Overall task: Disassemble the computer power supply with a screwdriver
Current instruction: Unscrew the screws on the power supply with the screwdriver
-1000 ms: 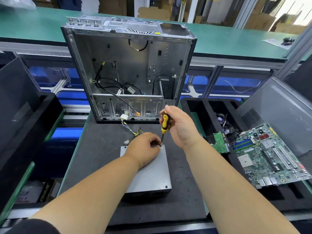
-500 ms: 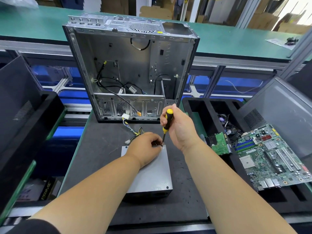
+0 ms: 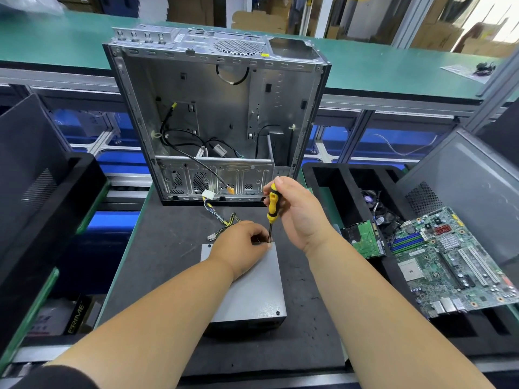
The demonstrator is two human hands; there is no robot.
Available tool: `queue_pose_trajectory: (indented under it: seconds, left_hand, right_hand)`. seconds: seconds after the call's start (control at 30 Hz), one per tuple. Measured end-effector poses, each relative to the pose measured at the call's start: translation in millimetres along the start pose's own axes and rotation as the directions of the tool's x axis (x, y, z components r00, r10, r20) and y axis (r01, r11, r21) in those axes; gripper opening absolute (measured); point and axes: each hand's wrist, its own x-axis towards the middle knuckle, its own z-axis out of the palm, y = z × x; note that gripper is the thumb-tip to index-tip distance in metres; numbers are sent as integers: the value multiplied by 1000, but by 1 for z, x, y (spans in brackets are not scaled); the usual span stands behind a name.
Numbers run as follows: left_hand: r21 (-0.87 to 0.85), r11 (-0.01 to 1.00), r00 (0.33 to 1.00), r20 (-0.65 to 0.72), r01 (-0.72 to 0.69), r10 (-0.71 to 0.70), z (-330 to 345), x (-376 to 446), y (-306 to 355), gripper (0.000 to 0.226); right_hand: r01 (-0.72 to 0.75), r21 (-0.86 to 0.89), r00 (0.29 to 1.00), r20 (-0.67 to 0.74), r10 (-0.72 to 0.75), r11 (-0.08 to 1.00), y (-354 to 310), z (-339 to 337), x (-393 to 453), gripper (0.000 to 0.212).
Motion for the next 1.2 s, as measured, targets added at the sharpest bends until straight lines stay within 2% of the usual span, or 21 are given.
queue_pose_trajectory:
  seconds: [0.17,0.27,0.37,0.43,0.57,0.7,0.87,1.1,1.2]
  left_hand:
    - [-12,1000,1000,2,8,-8,-1,-1,1,5]
    - [-3,1000,1000,5,5,-5,-1,-1,2,6]
    - [7,1000,1000,6,-4,4,-1,-1,1,4]
    - [7,1000,1000,3,-7,7,-1,-1,1,4]
    - [3,1000,1000,-3,-14,14,0,-1,0,8]
    - [2,1000,1000,9,-14,14,1,1,-2,2]
    - [8,1000,1000,11,-22,22,1,1,-3,5]
    - [4,1000,1000,6,-8,8,0,0,-1,6]
    - [-1,1000,1000,1,-4,4,0,-1,-1,5]
  right_hand:
    - [12,101,1000,7,-13,995,3,3,-1,45]
    - [-6,159,999,-38,12,987,4,9,1,35]
    - [-32,221,999,-27,39,975,4,10,0,38]
    - [-22,199,1000,-2,23,980,4,8,-2,35]
    - [16,56,999,-45,-13,998,4,2,-4,25]
    - [11,97,999,-36,-7,995,-1,-4,-5,22]
    - [14,109,1000,-22,-12,994,0,-6,-5,29]
    - [15,177,1000,-3,-15,984,2,1,-2,20]
    - [-17,183,999,-36,24,983,3,5,1,29]
